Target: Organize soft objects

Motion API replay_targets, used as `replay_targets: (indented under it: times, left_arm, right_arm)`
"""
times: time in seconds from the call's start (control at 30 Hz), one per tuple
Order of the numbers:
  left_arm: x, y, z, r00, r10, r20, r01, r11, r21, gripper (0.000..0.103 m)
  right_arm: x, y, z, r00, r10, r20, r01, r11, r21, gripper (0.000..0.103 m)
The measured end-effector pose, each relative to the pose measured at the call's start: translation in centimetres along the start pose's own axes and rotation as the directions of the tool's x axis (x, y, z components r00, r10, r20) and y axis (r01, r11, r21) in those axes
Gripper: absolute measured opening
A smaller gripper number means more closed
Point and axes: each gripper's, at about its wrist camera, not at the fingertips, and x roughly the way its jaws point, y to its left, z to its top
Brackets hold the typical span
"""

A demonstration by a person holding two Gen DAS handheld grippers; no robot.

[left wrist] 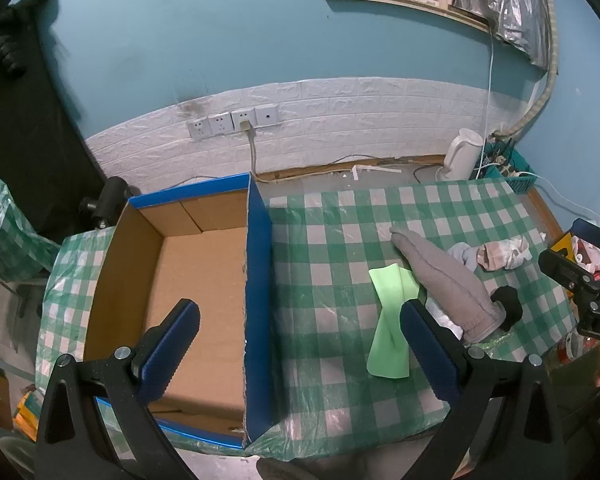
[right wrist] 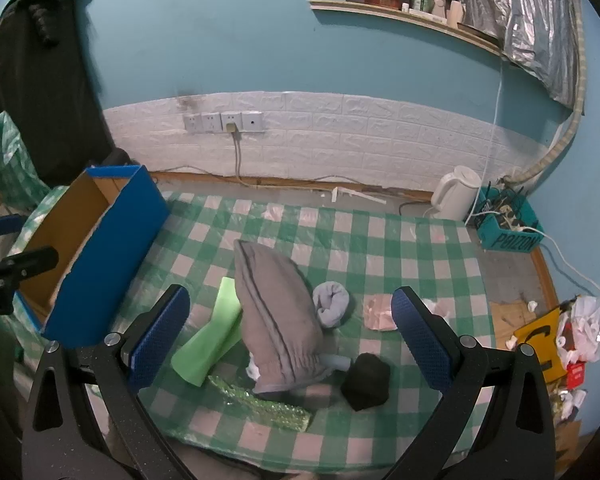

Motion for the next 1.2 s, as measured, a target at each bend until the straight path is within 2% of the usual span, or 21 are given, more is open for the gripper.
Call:
replay_targets:
  times: [1.2]
  left_arm:
    - [0.17,-0.18,-0.08,1.0,-0.001,-0.002,0.001,1.0,0.002,0.101]
  right_arm:
    - [0.01,-0.2,-0.2,1.0,-0.004,-0.01,0.004,1.0,-0.005,0.101]
